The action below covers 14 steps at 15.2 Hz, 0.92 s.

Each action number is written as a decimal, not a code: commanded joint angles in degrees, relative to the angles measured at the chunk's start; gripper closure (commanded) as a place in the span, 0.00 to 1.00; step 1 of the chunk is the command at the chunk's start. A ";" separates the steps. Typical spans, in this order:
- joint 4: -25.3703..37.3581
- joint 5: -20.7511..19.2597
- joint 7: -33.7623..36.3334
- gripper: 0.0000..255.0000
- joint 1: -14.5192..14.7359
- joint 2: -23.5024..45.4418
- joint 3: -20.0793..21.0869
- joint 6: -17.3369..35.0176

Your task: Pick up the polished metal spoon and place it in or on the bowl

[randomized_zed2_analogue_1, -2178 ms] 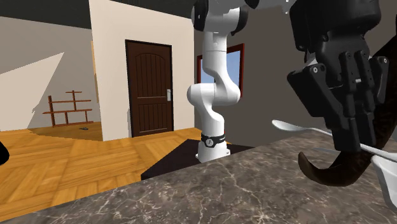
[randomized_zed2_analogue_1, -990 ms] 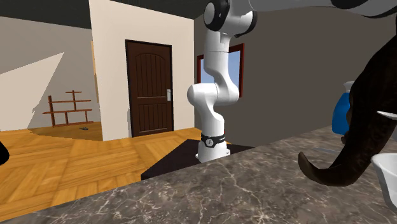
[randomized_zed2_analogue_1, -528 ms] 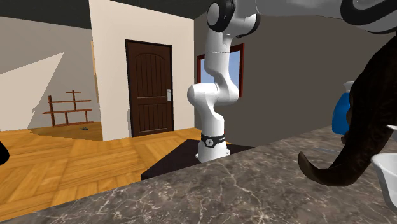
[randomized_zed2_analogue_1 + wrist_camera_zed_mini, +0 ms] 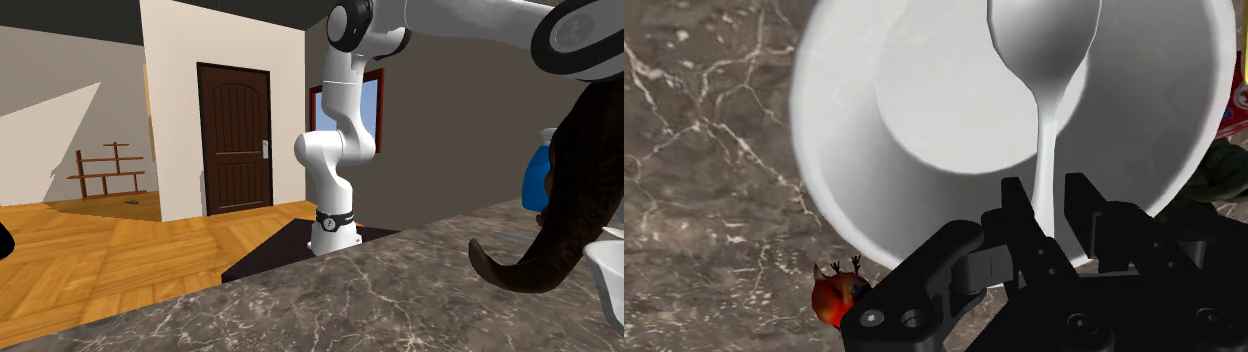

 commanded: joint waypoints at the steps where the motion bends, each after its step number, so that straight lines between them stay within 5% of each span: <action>1: -0.68 -0.24 0.03 1.00 0.05 0.75 -0.10 1.43; 10: -0.95 -0.32 0.06 1.00 0.07 0.99 -0.13 1.92; 11: -0.95 -0.32 0.06 0.00 0.07 0.99 -0.13 1.92; 14: -0.95 -0.32 0.06 0.00 0.07 0.99 -0.13 1.92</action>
